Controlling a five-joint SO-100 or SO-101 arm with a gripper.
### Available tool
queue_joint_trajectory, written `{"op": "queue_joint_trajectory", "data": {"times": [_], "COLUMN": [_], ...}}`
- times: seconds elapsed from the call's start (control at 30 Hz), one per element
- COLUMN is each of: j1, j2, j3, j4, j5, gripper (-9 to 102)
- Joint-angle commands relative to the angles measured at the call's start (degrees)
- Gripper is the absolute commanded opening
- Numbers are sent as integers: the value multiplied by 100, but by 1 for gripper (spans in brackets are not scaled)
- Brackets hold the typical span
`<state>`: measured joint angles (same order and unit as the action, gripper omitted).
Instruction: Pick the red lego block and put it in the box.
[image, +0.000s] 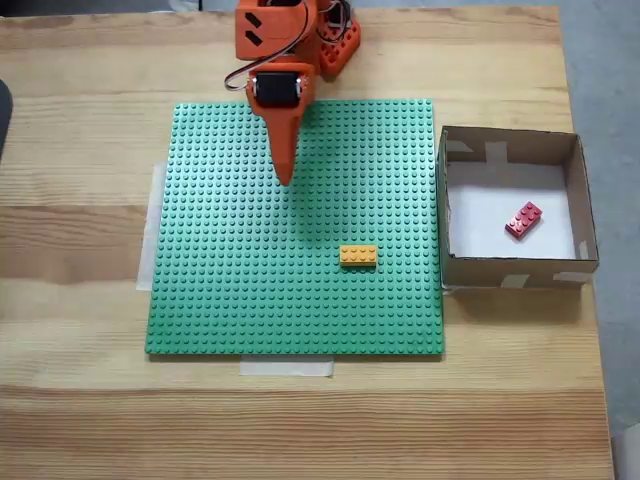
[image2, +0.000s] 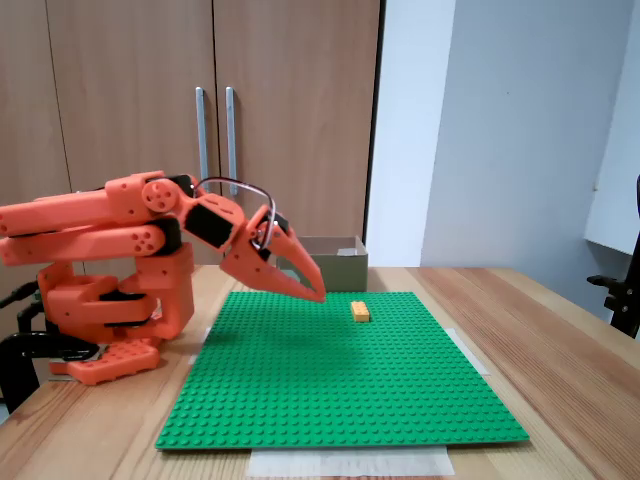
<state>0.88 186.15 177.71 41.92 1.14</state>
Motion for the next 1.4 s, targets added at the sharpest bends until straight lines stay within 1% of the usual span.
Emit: {"op": "queue_joint_trajectory", "data": {"times": [0.0,0.3,0.63,1.37], "j1": [53,105,149,167], "j2": [70,70,70,79], "j3": [53,431,475,492], "j4": [9,-167,220,255], "j5": [-70,-149,-149,-132], "gripper": [-1,-1,-1,-1]}}
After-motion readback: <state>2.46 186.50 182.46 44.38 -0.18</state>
